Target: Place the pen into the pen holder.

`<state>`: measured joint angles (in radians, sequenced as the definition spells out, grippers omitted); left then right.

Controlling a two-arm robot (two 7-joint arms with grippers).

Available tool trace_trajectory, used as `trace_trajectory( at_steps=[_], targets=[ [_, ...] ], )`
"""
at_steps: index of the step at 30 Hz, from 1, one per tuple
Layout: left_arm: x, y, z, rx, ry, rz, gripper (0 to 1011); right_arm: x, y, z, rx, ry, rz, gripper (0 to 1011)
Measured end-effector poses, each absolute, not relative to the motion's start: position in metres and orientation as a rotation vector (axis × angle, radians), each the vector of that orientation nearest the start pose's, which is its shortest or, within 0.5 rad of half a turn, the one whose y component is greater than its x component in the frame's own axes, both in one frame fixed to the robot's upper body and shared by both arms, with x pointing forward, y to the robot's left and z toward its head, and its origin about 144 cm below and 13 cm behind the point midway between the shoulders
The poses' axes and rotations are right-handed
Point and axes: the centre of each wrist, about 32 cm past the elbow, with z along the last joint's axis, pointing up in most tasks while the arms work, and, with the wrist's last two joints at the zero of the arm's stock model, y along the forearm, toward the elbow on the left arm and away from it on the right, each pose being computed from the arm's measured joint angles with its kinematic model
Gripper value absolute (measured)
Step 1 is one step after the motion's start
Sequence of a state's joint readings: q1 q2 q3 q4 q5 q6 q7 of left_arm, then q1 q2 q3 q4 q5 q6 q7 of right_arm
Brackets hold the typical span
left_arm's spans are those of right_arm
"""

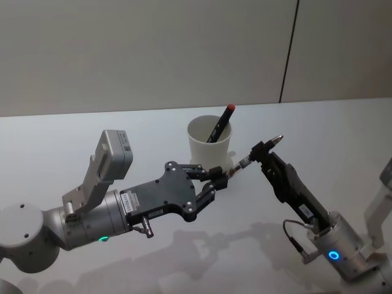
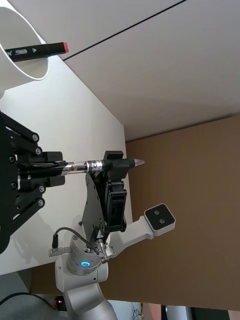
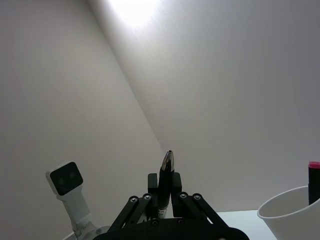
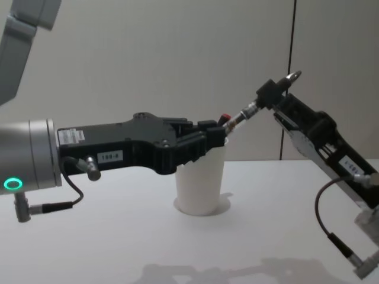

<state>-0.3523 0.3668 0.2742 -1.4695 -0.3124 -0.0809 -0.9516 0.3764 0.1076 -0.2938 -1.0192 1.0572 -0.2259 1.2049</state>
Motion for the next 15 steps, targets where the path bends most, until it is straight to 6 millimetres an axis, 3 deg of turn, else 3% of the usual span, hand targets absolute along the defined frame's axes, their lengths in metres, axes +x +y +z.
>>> trace_trajectory(
  at_steps=[15],
  targets=[
    [0.5430, 0.2636, 1.2304, 0.018, -0.265, 0.401, 170, 0.5498, -0.1969, 1.1041, 0.806, 0.209, -0.347, 132]
  ],
)
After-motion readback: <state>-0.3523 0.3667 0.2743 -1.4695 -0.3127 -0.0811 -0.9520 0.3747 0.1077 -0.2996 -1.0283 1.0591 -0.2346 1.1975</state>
